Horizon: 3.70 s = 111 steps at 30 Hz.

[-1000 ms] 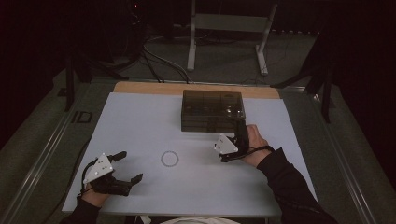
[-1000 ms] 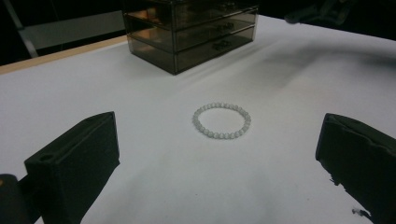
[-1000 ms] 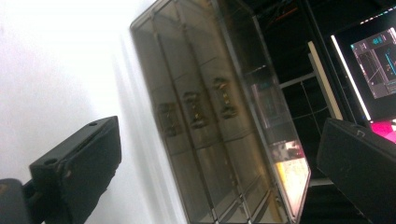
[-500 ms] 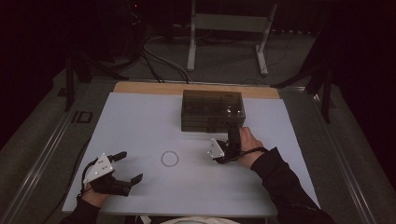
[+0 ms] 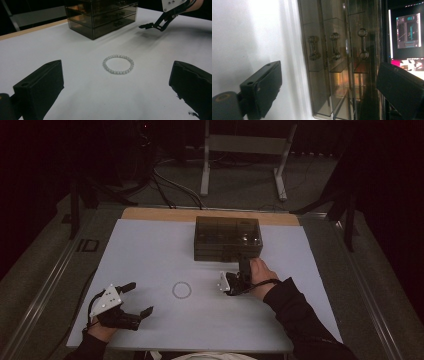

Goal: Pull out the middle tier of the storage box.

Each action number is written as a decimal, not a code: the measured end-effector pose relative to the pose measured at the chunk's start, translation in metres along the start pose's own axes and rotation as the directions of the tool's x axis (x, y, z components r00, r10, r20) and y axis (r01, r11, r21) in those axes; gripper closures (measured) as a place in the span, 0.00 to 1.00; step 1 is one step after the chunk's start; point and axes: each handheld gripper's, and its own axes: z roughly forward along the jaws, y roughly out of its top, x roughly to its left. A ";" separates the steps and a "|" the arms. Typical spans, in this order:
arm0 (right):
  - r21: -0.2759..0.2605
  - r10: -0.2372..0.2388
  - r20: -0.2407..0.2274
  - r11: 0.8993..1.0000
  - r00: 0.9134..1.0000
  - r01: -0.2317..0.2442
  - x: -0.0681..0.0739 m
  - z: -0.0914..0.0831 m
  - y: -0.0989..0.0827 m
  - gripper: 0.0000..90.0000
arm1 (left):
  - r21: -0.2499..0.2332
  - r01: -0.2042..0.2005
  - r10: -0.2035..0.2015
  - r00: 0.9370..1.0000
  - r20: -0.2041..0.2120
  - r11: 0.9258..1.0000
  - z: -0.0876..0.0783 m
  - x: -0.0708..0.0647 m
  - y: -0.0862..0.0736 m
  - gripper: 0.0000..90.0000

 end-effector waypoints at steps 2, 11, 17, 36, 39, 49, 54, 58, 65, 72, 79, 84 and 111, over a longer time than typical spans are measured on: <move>0.010 -0.004 0.008 1.000 1.000 0.004 0.000 0.002 0.001 0.14 | -0.004 -0.001 0.001 1.000 -0.003 1.000 0.000 0.000 0.000 0.01; 0.065 -0.064 0.006 0.996 0.998 0.063 0.004 0.010 0.003 0.30 | -0.008 0.002 -0.002 1.000 0.000 1.000 0.000 0.000 0.000 0.01; 0.097 -0.101 0.034 0.991 0.994 0.097 0.007 0.015 0.004 0.41 | -0.008 0.002 -0.002 1.000 0.001 1.000 0.000 0.000 0.000 0.01; 0.118 -0.157 0.119 0.983 0.980 0.144 0.008 0.031 0.010 0.80 | -0.009 0.005 -0.005 1.000 0.005 1.000 0.000 0.000 0.000 0.01; 0.122 -0.174 0.123 0.980 0.977 0.159 0.007 0.033 0.012 0.82 | -0.010 0.005 -0.005 1.000 0.004 1.000 0.000 0.001 0.000 0.01; 0.141 -0.171 0.112 0.978 0.979 0.154 0.006 0.039 0.022 0.87 | -0.009 0.005 -0.005 1.000 0.005 1.000 -0.001 0.001 0.000 0.01; 0.145 -0.163 0.107 0.979 0.981 0.147 0.005 0.039 0.022 0.88 | -0.008 0.003 -0.003 1.000 0.004 1.000 -0.001 0.001 0.000 0.01; 0.144 -0.171 0.102 0.977 0.980 0.155 0.005 0.036 0.022 0.89 | -0.007 0.006 -0.006 1.000 0.002 1.000 -0.001 0.001 0.000 0.01; 0.132 -0.177 0.088 0.977 0.980 0.165 0.007 0.028 0.022 0.89 | -0.004 0.005 -0.005 1.000 0.002 1.000 0.000 0.001 0.000 0.01; 0.124 -0.173 0.078 0.979 0.982 0.163 0.010 0.020 0.021 0.89 | -0.005 0.005 -0.005 1.000 0.002 1.000 0.000 0.001 0.000 0.01; 0.121 -0.176 0.077 0.979 0.981 0.166 0.010 0.018 0.021 0.89 | -0.003 0.004 -0.004 1.000 0.002 1.000 0.000 0.000 0.000 0.01; 0.116 -0.177 0.069 0.979 0.982 0.169 0.009 0.018 0.020 0.88 | -0.003 0.005 -0.005 1.000 0.002 1.000 0.000 0.001 0.000 0.01; -0.075 0.066 -0.305 0.993 0.950 -0.093 -0.039 -0.011 -0.011 0.57 | -0.001 0.004 -0.004 1.000 0.004 1.000 0.001 0.001 -0.001 0.01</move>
